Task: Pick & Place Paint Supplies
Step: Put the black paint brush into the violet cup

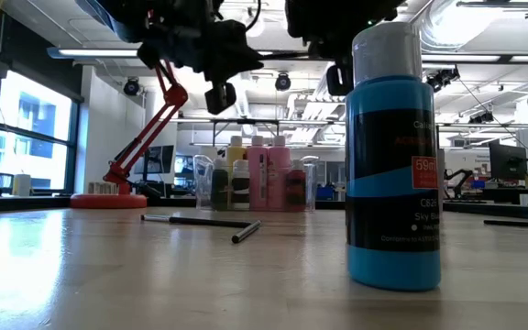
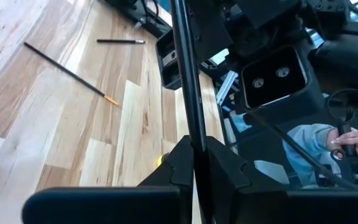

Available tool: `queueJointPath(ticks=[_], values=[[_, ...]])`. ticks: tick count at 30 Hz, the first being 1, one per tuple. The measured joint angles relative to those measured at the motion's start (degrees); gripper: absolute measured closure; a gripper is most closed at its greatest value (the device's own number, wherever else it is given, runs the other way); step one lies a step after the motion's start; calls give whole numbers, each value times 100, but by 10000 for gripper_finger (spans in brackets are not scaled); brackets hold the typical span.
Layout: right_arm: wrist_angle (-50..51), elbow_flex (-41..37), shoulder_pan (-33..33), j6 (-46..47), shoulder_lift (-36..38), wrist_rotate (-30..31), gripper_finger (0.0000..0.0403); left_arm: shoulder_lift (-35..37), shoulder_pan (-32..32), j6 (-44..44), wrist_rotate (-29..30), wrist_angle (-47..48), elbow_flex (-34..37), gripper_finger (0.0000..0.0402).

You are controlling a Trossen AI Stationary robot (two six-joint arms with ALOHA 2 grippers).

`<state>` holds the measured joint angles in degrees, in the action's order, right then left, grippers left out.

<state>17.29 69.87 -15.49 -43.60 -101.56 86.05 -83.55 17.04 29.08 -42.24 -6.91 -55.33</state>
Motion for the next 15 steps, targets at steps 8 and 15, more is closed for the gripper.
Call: queueJointPath(ticks=[8, 15], values=[[-55, -2, 4, -11, -9, -123, 355, 0, -10, -80, 18, 238, -12, 387], [-170, -7, 17, -410, 44, 54, 284, 24, -7, -276, 94, 278, -31, 388]])
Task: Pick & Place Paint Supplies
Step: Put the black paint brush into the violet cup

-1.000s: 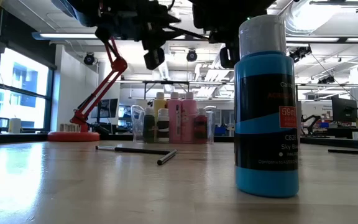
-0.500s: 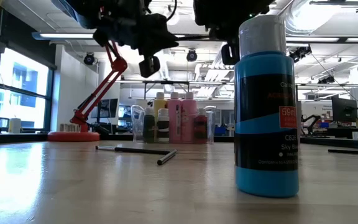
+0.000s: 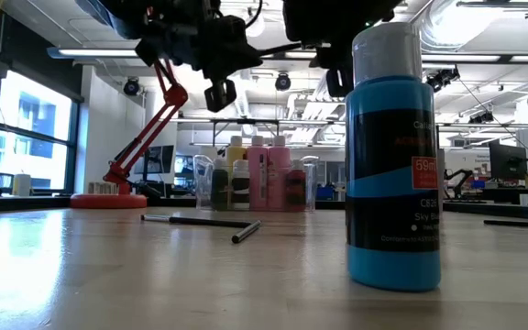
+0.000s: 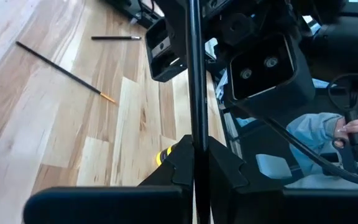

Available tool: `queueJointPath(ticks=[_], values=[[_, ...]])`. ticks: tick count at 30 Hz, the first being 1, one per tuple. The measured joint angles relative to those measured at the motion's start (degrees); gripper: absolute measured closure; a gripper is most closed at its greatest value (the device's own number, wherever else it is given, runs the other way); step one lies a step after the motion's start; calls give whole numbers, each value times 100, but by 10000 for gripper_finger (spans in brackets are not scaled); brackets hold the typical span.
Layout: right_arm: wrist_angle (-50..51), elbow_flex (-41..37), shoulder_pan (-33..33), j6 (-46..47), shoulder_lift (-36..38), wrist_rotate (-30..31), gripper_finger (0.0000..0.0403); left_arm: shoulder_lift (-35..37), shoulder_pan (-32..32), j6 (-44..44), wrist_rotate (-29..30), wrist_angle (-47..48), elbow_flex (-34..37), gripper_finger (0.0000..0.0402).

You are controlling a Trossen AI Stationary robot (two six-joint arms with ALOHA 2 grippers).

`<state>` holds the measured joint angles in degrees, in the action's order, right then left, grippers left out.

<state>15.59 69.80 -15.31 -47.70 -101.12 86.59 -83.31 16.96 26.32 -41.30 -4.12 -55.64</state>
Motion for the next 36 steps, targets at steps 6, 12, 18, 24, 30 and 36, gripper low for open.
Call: queueJointPath(ticks=[6, 12, 18, 24, 30, 36], values=[[-17, 0, 2, 277, 0, 82, 239, 7, 277, -63, 70, 19, -7, 389], [69, -13, -42, 681, 285, 297, 239, 7, 669, -139, 113, 94, -7, 389], [500, -9, -140, 1520, 903, 330, 244, 61, 990, -653, 93, 174, -2, 389], [2334, -4, -310, 3965, 1622, 110, 245, 306, 1035, -1383, 92, 226, 2, 389], [4857, -41, -438, 7662, 2330, -1834, 245, 628, 917, -2089, 314, 312, 15, 389], [4537, -598, -522, 8526, 2852, -2864, 245, 655, 589, -2837, 1235, -251, 5, 389]])
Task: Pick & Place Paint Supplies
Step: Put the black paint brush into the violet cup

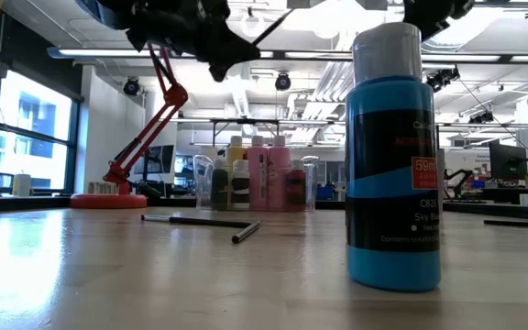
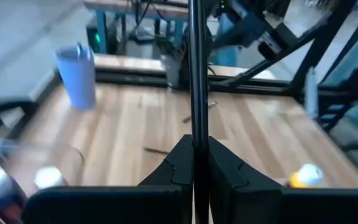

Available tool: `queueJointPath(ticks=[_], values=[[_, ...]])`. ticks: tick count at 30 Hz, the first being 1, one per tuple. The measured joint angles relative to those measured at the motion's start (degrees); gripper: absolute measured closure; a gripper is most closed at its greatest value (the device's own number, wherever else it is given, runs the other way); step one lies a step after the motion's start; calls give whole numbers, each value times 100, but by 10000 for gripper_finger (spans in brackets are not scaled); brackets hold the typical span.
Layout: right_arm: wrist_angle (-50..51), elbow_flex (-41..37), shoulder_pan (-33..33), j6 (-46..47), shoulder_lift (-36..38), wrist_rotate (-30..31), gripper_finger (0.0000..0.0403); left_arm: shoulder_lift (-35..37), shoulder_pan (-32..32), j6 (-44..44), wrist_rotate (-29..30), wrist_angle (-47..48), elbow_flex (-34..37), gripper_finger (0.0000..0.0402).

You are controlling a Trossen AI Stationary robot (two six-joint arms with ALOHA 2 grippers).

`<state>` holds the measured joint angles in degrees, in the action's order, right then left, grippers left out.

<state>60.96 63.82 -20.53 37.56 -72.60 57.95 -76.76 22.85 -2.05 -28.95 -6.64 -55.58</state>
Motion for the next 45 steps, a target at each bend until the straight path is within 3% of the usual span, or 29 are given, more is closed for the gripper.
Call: queueJointPath(ticks=[4, 9, 14, 19, 24, 27, 31, 36, 45], values=[[-939, -461, -11, -496, 249, -657, 245, -35, -245, -382, 484, -89, 1, 389], [-2419, -1198, -11, -1313, 654, -1534, 245, 4, -394, -487, 538, -87, 4, 389], [-4123, -2207, -11, -1973, 1311, -1660, 245, 21, -376, -388, 458, -81, 6, 389], [-6888, -3431, -9, -3169, 2037, -1731, 245, 21, -381, -373, 396, -89, 6, 389], [-10104, -4528, 165, -4084, 2426, -2765, 245, 21, -381, -371, 390, -104, 6, 389], [-11286, -4849, 443, -4032, 2402, -3119, 245, -43, -467, -346, 397, -270, 6, 389], [-11436, -4858, 758, -3862, 2287, -3182, 245, -237, -747, -334, 403, -683, 6, 389], [-11747, -4829, 1041, -3657, 2097, -3768, 245, -588, -1036, -336, 665, -1395, 6, 389], [-12147, -4827, 1246, -3597, 1851, -4030, 245, -1186, -1087, -22, 727, -2109, -10, 389]])
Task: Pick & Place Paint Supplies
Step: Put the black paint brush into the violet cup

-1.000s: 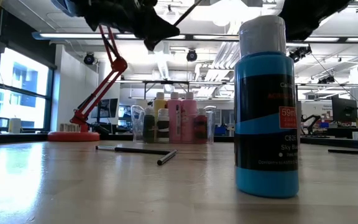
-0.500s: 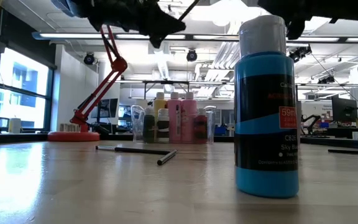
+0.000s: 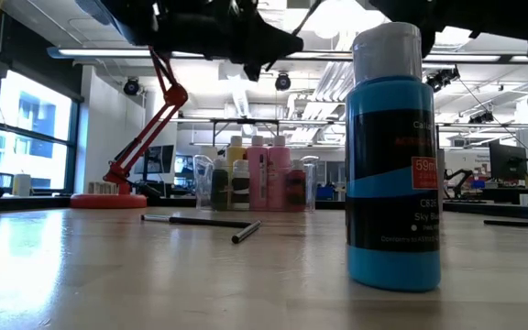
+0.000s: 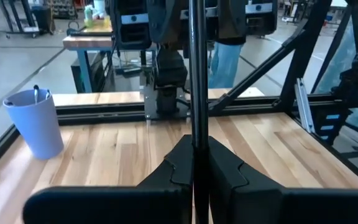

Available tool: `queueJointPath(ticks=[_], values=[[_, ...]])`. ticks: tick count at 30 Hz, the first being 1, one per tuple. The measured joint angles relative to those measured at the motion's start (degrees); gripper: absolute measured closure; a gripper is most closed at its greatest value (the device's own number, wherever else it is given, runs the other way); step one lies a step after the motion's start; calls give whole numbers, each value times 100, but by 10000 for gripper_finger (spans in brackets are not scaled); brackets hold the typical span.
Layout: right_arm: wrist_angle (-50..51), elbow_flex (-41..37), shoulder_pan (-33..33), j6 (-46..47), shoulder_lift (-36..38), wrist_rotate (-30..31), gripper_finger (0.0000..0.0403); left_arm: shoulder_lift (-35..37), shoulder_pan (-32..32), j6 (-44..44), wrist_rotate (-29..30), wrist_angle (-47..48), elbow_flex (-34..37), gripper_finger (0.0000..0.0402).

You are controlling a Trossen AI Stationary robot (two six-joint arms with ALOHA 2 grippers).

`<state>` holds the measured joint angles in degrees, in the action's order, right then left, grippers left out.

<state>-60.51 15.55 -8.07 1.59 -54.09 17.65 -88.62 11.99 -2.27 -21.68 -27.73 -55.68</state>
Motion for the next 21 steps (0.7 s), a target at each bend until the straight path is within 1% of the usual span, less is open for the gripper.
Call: queueJointPath(ticks=[7, 13, 15, 21], values=[[-95, 0, 0, 120, -371, -3, 245, -434, -55, 108, 23, 37, -399, 389], [-303, 2, 0, 83, -627, 125, 245, -806, -300, 9, 45, 64, -687, 389], [-297, 2, 0, 28, -629, 176, 245, -871, -376, -120, 44, 41, -724, 389], [-273, 2, -2, -29, -629, 77, 245, -889, -424, -202, 142, 48, -732, 389]])
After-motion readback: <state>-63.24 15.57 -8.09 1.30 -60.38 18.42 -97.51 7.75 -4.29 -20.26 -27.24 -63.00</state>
